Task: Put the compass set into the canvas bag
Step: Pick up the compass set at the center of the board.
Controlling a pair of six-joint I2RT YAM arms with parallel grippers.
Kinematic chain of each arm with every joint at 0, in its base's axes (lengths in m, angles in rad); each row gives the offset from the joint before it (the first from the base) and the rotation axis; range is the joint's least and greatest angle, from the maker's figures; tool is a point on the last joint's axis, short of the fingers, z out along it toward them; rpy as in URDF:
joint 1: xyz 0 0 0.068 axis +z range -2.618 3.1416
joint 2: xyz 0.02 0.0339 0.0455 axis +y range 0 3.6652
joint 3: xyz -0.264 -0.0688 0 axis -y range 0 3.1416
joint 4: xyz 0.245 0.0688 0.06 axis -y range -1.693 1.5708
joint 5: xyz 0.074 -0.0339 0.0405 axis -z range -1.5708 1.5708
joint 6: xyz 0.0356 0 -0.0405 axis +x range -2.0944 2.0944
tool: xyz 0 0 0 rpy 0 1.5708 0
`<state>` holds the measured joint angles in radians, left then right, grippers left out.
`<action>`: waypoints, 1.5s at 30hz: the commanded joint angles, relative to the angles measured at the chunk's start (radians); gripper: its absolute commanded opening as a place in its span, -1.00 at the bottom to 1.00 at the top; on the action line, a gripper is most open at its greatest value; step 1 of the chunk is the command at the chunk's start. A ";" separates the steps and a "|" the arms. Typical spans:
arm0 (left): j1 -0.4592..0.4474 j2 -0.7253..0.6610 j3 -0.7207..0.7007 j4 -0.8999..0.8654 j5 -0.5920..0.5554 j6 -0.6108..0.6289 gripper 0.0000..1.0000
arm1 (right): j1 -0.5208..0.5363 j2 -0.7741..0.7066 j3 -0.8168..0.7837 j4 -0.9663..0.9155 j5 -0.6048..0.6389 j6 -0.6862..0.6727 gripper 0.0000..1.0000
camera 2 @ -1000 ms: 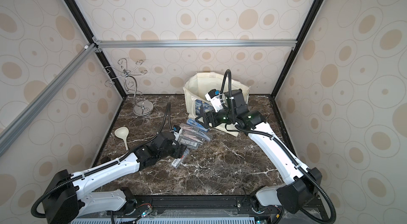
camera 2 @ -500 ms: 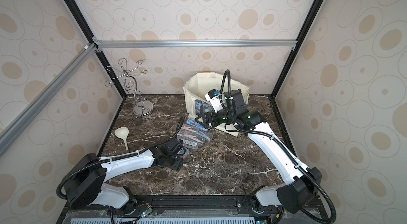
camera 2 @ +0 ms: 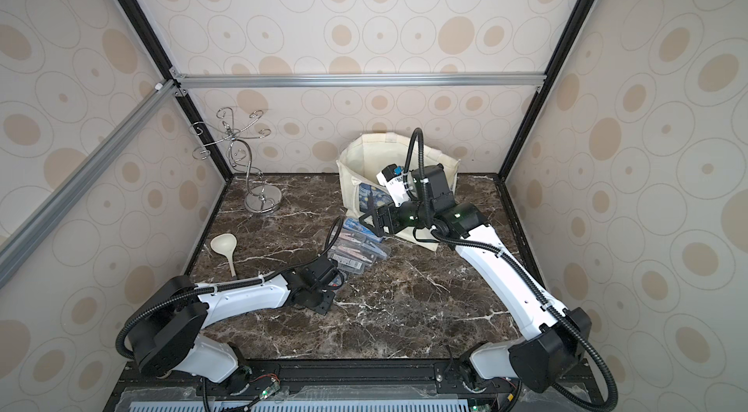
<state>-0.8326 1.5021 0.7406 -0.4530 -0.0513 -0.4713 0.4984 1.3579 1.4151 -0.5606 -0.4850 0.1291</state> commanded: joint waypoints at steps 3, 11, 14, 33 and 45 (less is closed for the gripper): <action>-0.010 0.007 0.000 -0.005 -0.030 0.003 -0.26 | 0.002 -0.015 0.023 -0.011 0.015 -0.021 0.88; -0.015 -0.119 -0.051 0.066 -0.084 0.009 -0.39 | 0.003 -0.007 0.031 -0.017 0.016 -0.028 0.88; -0.018 -0.200 -0.078 0.119 -0.103 0.029 -0.39 | 0.002 -0.002 0.035 -0.013 0.009 -0.027 0.88; -0.019 -0.382 -0.105 0.779 -0.177 0.163 -0.40 | 0.013 0.117 0.133 0.004 -0.094 0.051 0.82; -0.019 -0.328 -0.065 0.994 -0.134 0.193 -0.39 | 0.054 0.217 0.207 0.008 -0.058 0.090 0.71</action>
<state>-0.8448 1.1637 0.6209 0.4435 -0.2028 -0.3065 0.5385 1.5536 1.5837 -0.5537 -0.5488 0.2050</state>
